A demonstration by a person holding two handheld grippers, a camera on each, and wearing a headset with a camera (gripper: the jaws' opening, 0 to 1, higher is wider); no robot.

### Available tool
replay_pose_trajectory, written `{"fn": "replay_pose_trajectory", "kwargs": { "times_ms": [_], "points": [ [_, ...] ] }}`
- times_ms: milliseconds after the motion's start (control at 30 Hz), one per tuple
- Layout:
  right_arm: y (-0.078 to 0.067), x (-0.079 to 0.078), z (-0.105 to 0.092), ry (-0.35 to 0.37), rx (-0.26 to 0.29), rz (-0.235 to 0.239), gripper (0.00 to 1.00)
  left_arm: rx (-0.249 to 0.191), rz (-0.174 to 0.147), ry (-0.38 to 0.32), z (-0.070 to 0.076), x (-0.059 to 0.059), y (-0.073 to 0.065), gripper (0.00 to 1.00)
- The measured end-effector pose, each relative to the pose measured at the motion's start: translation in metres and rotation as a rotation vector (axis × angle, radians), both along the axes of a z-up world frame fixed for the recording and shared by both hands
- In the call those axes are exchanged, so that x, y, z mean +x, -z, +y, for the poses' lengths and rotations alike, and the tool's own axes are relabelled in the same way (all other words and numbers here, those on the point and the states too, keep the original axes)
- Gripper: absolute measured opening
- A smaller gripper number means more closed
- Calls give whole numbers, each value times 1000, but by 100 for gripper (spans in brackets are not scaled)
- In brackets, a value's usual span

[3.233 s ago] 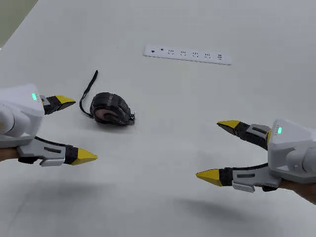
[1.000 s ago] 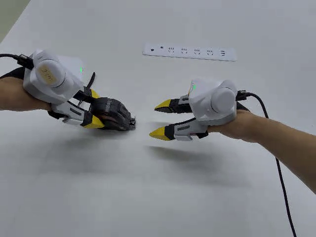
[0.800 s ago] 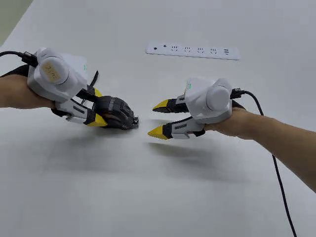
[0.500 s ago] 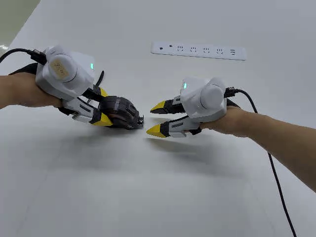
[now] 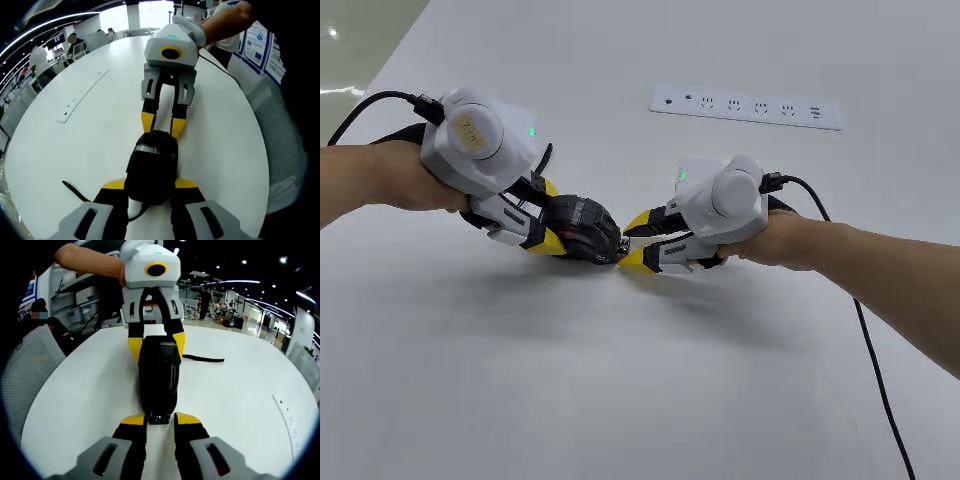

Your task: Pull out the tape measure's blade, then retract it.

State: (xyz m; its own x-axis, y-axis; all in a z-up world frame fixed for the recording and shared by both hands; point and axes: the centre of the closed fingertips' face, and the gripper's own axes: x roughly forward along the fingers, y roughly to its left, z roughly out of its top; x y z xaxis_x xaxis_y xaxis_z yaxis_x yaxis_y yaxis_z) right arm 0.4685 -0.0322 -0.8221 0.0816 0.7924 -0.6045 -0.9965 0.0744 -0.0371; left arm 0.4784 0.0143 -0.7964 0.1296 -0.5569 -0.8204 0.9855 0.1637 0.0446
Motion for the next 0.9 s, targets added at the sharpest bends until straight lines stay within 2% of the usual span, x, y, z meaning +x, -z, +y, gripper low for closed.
{"fn": "replay_pose_trajectory", "kwargs": {
  "times_ms": [67,100,133,167,500,900],
  "points": [
    [3,-1,0,-10,-15,0,16,0,1,-1,0,0,0,29],
    [3,-2,1,-6,-6,8,15,6,-2,5,1,0,0,28],
    [2,0,-1,3,-5,14,15,31,-56,43,3,5,0,28],
    [1,-1,-2,-3,-5,15,15,19,-19,14,1,0,1,28],
    [1,-1,-4,-39,-31,-19,12,21,-9,16,1,-1,1,28],
    [3,2,-5,-49,-45,-29,12,12,3,6,2,-1,1,28]
  ]
}}
